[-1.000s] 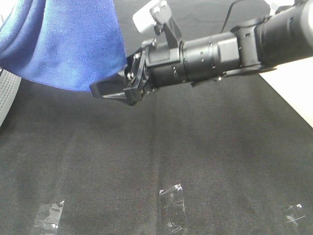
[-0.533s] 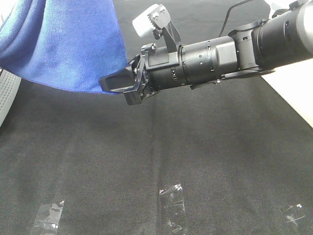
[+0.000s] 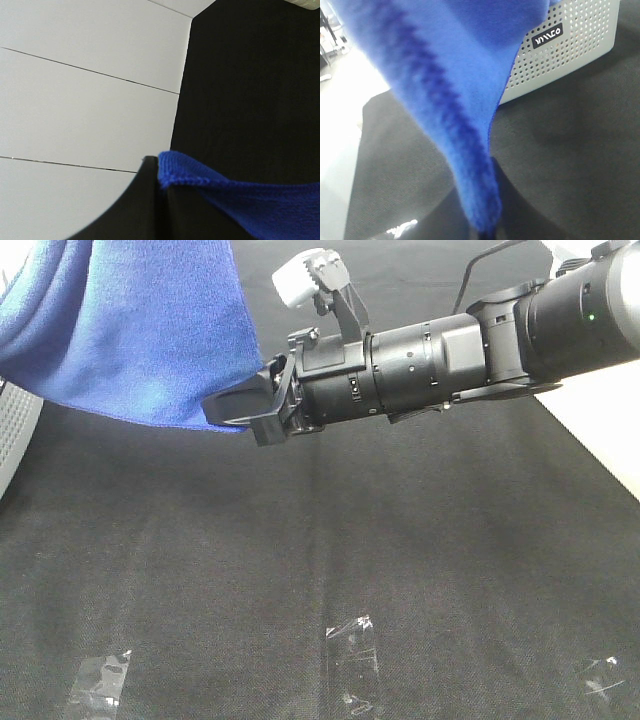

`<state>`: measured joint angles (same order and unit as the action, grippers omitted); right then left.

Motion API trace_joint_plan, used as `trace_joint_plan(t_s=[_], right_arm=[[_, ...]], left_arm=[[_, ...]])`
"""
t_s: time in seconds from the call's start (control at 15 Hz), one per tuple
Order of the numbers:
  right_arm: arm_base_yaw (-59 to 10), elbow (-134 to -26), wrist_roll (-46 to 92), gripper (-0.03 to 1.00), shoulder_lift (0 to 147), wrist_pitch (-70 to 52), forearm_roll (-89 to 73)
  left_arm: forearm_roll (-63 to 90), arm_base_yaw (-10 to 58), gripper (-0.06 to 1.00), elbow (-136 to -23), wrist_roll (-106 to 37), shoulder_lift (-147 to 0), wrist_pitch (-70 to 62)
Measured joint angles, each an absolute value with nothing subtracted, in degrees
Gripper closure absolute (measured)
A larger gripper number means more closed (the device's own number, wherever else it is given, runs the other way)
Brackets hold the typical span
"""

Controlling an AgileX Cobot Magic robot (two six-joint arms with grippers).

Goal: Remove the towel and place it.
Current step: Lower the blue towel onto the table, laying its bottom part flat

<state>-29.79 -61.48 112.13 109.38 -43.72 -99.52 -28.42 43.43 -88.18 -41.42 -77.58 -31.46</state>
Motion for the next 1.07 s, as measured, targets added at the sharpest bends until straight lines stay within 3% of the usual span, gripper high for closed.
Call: trace_joint_plan(t_s=[0.33,0.53,0.73,0.93,1.07], right_arm=[[-29.4,-61.6,96.7,0.97,106.9,-43.3,-97.6],[-28.2,-65.7,69.9,0.97,101.9,-42.7,-73.4],[-28.2,-74.4,41.8,0.97,100.6,-52.9,-42.9],[-28.2,-85.4,25.8,0.97,100.6,-66.5,-23.7],[-28.2,-93.4,22.1,0.97,100.6,-68.9,-17.2]], left_arm=[[-27.3,43.4,0.94,-88.2,-38.8,-77.6,-33.3],[-27.1,43.5,0.94,-88.2,-27.4,-77.6,-33.9],[-27.1,43.5,0.94,-88.2,-19.8,-77.6,-35.1],[-27.1,43.0,0.94,-88.2,-15.1,-77.6,-36.8],[-27.0,41.5,0.94,-88.2,-13.6,-77.6,-37.0]])
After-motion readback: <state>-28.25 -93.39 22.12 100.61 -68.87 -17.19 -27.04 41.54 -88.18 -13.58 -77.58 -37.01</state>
